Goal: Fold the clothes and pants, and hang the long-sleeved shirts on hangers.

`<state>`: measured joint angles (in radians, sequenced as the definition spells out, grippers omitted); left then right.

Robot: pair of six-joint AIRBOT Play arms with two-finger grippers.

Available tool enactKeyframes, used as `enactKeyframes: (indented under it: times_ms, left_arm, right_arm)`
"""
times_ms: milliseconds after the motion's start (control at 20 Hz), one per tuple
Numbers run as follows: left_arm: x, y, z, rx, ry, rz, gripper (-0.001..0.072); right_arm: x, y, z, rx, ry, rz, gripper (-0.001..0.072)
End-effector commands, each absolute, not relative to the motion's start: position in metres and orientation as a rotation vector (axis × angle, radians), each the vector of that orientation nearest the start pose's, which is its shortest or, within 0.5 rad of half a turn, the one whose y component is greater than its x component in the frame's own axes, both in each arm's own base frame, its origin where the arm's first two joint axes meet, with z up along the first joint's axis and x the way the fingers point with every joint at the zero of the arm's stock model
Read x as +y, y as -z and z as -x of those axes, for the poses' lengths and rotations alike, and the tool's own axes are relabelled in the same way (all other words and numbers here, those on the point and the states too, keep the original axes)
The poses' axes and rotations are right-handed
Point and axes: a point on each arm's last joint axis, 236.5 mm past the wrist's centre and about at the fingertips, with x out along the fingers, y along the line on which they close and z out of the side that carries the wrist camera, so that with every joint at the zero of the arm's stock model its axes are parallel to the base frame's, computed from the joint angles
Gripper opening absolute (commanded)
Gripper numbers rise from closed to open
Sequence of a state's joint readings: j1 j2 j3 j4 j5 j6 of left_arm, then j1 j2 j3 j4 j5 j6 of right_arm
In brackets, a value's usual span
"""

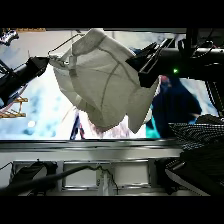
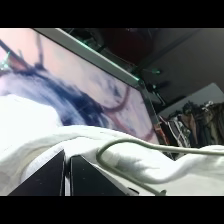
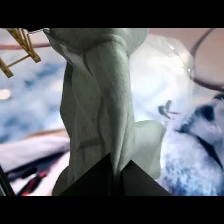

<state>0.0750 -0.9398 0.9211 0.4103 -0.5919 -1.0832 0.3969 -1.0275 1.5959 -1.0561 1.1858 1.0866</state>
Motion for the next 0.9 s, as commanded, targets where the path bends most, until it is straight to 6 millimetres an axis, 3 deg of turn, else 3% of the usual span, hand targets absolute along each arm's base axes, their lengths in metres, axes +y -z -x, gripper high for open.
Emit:
enactKeyframes:
  times_ms: [0,350,550,850]
  left_arm:
    - [-0.093,-0.199,-0.426,0.414,0.381,0.671,0.0011]
    - [-0.111,-0.201,-0.421,0.428,0.427,0.684,0.0011]
    - [-0.107,-0.202,-0.423,0.42,0.416,0.687,0.0011]
    - [-0.091,-0.218,-0.434,0.385,0.393,0.686,0.001]
  right_arm:
    - [0.239,-0.315,-0.315,0.438,-0.883,0.268,0.0026]
    - [0.239,-0.325,-0.322,0.396,-0.864,0.252,0.0026]
    - [0.238,-0.322,-0.321,0.401,-0.864,0.267,0.0026]
    - [0.234,-0.303,-0.319,0.411,-0.841,0.493,0.0026]
